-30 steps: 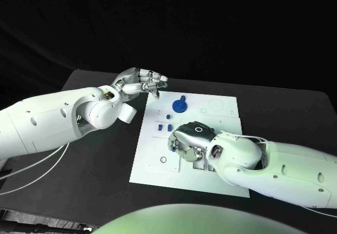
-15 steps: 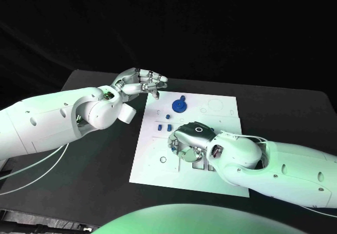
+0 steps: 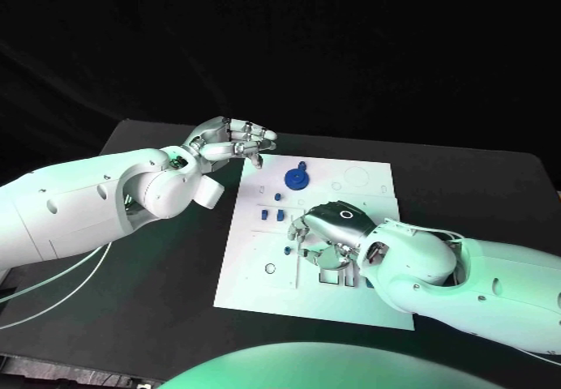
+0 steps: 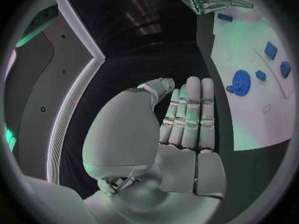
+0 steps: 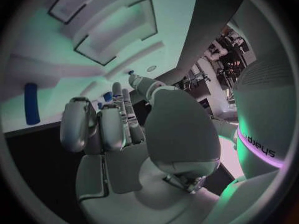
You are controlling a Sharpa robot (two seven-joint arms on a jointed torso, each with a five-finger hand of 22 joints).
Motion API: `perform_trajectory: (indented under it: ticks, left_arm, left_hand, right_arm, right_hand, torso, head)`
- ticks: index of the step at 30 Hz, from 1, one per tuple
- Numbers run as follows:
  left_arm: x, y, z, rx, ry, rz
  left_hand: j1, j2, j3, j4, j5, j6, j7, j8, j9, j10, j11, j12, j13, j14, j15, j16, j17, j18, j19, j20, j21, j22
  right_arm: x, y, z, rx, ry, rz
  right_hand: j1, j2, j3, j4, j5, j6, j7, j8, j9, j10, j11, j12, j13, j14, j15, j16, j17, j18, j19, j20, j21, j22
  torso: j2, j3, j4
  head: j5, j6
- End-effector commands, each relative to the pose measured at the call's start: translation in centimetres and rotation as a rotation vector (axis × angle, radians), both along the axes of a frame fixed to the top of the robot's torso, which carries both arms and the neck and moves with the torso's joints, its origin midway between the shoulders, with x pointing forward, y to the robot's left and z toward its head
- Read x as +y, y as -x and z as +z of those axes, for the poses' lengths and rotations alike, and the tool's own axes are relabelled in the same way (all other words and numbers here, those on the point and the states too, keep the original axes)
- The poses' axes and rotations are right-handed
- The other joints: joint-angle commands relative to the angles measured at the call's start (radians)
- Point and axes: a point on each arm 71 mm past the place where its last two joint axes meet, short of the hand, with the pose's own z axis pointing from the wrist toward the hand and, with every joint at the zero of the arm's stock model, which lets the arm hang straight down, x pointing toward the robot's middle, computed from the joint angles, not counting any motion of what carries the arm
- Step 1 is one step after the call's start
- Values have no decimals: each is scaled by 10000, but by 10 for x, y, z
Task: Assemble the parts on the task board
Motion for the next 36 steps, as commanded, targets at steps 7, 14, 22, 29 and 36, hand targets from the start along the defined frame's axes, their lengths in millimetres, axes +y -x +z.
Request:
perform_trajectory:
  ticks: [7, 14, 22, 29, 36]
  left_arm:
    - [-1, 1, 1, -33, 51, -207]
    - [-1, 0, 1, -38, 57, -215]
    - [-3, 0, 0, -36, 70, -255]
    - [-2, 1, 0, -33, 64, -244]
    - [-1, 1, 0, -39, 60, -222]
  left_hand:
    - [-90, -16, -11, -52, 22, -71, -12, -14, 10, -92, -9, 38, 5, -57, 23, 44, -15, 124, -82, 6, -34, 9]
    - [-90, -16, -11, -52, 22, -71, -12, -14, 10, -92, -9, 38, 5, -57, 23, 44, -15, 124, -82, 6, -34, 9]
    - [-136, 0, -20, -39, 17, -86, -6, 4, 20, -125, -1, 82, 10, -69, 35, 59, -19, 123, -94, 18, -41, 8]
    - [-144, 3, -21, -35, 18, -89, -5, 6, 21, -130, 0, 87, 10, -68, 36, 62, -19, 123, -95, 20, -42, 7]
    - [-144, 3, -21, -35, 18, -89, -5, 6, 21, -130, 0, 87, 10, -68, 36, 62, -19, 123, -95, 20, -42, 7]
  right_arm:
    - [-39, -9, 31, -13, -143, -1067]
    - [-75, -25, 46, -206, 512, -1684]
    - [-90, -37, 42, -205, 1150, -1734]
    - [-91, -39, 35, 19, 1505, -1685]
    - [-91, -41, 31, 124, 1691, -1626]
  right_hand:
    - [-20, -150, -562, 270, 26, 31, -2, -120, -34, -576, 44, 192, 1, -81, 135, -336, -445, 75, -367, 100, -855, 1012]
    - [1858, 449, -5493, 2189, -159, -649, -348, -865, -270, -2462, 411, 621, -514, -774, 440, -1463, -2260, 415, -1088, 381, -3114, 61]
    - [2065, 533, -5654, 2189, -127, -583, -382, -886, -259, -2669, 432, 786, -577, -707, 448, -1387, -2256, 454, -1078, 392, -3349, -52]
    - [2379, 1039, -5183, 2129, -244, -347, -370, -908, -268, -2074, 193, 1379, -609, -382, 244, -1184, -2103, 351, -636, 218, -2768, 153]
    - [2416, 1270, -4971, 2113, -228, 59, -285, -903, -306, -1091, -147, 1538, -738, -173, -154, -1115, -1994, 277, -380, -148, -2410, 325]
  torso:
    - [-4, 2, -17]
    - [-2, 2, -5]
    - [14, -1, 9]
    - [17, -7, 3]
    - [13, -17, 2]
  head:
    - [-165, 133]
    - [-262, 216]
    - [-296, 259]
    - [-280, 234]
    - [-275, 212]
